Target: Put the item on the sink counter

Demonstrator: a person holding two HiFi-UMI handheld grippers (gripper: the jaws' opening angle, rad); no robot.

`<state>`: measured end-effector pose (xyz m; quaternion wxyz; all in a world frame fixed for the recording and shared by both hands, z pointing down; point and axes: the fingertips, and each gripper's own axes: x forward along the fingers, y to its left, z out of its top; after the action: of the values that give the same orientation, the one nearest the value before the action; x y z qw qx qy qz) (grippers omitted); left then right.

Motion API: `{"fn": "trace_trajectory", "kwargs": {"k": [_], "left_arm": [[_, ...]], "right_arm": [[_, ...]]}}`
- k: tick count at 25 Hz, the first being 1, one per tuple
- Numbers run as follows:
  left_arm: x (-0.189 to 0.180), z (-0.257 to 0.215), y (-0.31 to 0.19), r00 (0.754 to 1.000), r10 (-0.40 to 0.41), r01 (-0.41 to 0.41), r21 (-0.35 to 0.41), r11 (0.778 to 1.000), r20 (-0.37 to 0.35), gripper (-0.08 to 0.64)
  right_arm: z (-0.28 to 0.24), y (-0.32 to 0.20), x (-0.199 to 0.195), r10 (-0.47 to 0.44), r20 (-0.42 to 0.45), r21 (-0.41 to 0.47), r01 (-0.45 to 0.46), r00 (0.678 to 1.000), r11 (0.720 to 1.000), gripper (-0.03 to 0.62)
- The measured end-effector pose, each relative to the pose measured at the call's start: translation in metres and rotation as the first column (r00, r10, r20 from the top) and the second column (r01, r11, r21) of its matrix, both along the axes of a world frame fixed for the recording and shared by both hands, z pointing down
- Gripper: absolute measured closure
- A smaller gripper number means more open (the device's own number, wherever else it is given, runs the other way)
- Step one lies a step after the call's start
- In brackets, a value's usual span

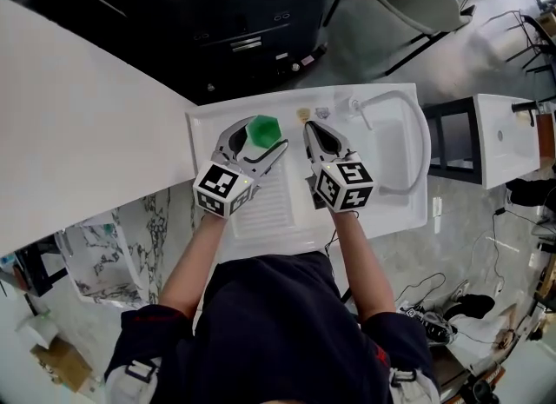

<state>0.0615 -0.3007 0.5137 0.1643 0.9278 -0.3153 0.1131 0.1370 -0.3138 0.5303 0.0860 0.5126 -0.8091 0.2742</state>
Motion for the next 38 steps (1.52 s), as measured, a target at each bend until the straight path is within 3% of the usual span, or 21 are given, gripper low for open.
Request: {"fn": "trace_trajectory", "kwargs": {"k": [24, 38], "left_arm": [[0.002, 0.059, -0.015, 0.996, 0.006, -0.006, -0.001, 1.000, 0.088, 0.236], [-0.007, 0.089, -0.039, 0.992, -0.067, 0.066, 0.008, 0.998, 0.108, 0.236]], "right_arm": [[0.057, -0.005, 0.003, -0.016, -0.004, -0.096, 0.015, 1.000, 0.995, 0.557], [0.081, -0.006, -0.002, -0.029, 0.001, -0.147, 0.029, 1.000, 0.989, 0.557]]}}
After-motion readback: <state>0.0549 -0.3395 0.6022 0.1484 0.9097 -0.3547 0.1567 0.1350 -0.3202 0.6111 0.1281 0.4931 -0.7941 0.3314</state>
